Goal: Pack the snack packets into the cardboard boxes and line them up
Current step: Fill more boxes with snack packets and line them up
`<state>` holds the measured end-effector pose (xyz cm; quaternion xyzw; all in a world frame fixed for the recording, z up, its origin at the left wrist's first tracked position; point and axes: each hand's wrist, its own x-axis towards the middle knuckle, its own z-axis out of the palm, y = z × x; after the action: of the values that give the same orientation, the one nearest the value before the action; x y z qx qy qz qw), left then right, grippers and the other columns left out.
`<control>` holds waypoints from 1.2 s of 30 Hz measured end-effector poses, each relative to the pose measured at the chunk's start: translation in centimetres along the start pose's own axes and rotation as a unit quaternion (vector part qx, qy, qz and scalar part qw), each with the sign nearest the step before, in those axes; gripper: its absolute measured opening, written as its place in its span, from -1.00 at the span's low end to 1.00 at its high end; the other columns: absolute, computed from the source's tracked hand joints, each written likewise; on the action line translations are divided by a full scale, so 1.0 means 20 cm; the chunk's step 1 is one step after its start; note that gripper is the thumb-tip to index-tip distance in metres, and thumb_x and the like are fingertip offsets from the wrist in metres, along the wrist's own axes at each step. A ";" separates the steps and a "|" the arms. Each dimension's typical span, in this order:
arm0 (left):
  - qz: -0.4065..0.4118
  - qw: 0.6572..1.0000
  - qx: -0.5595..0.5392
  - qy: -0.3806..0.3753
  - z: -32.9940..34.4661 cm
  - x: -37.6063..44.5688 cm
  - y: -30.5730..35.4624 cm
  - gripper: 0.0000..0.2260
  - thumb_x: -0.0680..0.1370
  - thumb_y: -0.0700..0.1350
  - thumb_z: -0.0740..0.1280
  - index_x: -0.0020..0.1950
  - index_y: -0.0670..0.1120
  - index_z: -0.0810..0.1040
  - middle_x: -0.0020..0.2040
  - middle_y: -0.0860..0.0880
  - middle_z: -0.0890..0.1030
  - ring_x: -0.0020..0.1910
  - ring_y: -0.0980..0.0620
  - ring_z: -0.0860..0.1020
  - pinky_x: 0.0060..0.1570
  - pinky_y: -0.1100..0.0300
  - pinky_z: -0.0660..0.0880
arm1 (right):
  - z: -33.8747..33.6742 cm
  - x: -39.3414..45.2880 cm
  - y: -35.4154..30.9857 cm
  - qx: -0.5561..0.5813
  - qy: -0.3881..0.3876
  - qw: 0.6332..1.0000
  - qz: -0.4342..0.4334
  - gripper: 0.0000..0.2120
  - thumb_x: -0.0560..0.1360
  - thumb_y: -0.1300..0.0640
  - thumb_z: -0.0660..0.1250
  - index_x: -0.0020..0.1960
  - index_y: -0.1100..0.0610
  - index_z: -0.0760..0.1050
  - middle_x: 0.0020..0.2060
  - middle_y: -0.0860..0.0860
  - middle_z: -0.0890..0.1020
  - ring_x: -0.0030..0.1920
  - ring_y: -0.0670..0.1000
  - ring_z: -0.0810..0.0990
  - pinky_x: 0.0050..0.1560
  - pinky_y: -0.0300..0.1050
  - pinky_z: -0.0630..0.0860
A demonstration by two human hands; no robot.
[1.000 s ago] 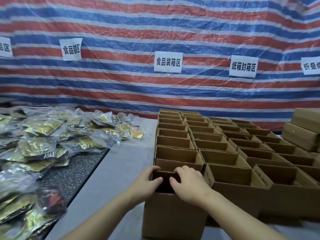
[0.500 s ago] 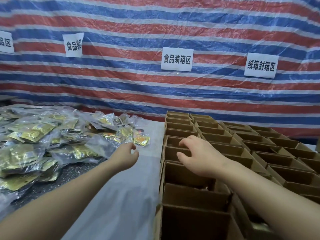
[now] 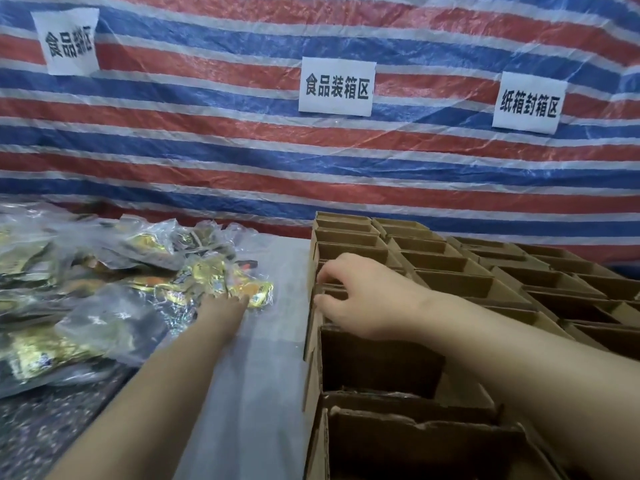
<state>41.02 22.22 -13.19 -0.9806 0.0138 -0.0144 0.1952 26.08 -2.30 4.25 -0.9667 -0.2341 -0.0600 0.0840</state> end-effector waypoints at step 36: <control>-0.020 0.992 -0.124 0.011 -0.05 -1.77 0.30 -0.34 0.49 0.31 -0.09 0.43 -0.04 0.30 0.27 -0.10 0.51 0.25 -0.13 0.44 0.27 -0.07 0.30 | -0.13 -1.03 -0.46 0.064 -0.037 0.997 -0.007 -0.58 0.62 -0.09 0.24 0.42 0.03 0.43 0.30 -0.01 0.51 0.29 0.04 0.49 0.38 0.05 0.39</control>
<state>5.53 17.39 -15.47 -0.9971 -0.0023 -0.0270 0.0713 3.49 -3.88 4.88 -0.9594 -0.2468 -0.0101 0.1364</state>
